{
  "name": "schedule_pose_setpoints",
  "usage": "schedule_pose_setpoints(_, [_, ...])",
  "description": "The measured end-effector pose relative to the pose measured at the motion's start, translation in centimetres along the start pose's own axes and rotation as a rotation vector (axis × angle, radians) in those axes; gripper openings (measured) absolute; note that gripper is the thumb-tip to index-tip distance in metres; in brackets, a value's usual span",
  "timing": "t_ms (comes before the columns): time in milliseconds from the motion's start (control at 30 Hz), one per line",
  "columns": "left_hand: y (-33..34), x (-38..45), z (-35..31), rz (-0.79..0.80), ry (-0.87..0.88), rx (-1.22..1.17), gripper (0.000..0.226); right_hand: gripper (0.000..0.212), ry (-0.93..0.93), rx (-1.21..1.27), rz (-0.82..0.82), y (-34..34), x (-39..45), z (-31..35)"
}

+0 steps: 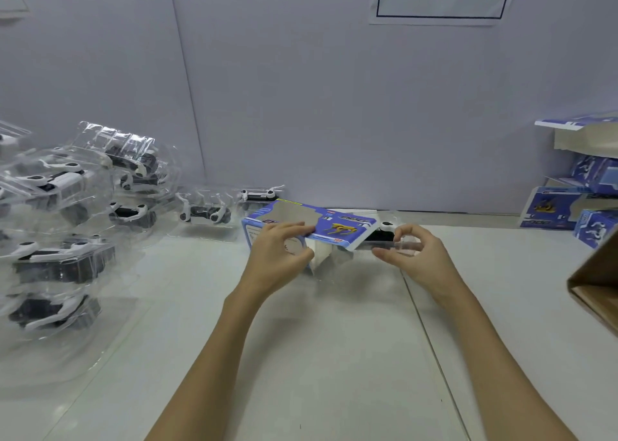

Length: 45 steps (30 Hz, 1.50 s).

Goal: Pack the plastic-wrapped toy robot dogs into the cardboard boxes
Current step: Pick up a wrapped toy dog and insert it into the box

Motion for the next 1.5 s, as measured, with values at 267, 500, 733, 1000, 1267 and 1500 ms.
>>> schedule_pose_setpoints(267, [2.0, -0.3, 0.3, 0.0, 0.059, 0.147, 0.039, 0.043, -0.007, -0.14, -0.25, 2.7, -1.0, 0.0])
schedule_pose_setpoints(500, [3.6, -1.0, 0.8, -0.015, 0.104, 0.48, 0.056, 0.043, 0.075, -0.209, -0.031, 3.3, -0.2, -1.7])
schedule_pose_setpoints(733, [4.6, -0.7, 1.5, -0.001, 0.075, 0.615, 0.049, 0.045, 0.103, -0.187, -0.086, 3.2, -0.8, -1.5])
schedule_pose_setpoints(1000, [5.3, -1.2, 2.6, 0.203, 0.094, 0.626, 0.098, 0.05, 0.298, 0.589, -0.06, 10.4, -2.7, -0.6])
schedule_pose_setpoints(1267, [5.6, -1.0, 1.7, 0.18, 0.166, 0.666, 0.098, 0.053, 0.416, 1.159, 0.171, 11.9, -3.7, 1.1])
schedule_pose_setpoints(1500, [-0.6, -1.3, -1.6, -0.294, 0.279, 0.243, 0.08, 0.045, 0.075, 0.773, -0.091, 6.5, -2.1, 4.4])
Point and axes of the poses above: each hand's wrist, its own x-axis towards the middle knuckle, its own y-axis out of the palm, z = x × y, the point moved 9 cm from there along x, towards the middle knuckle, and after that the axes turned 4 degrees about -y, right-handed, at the moved point
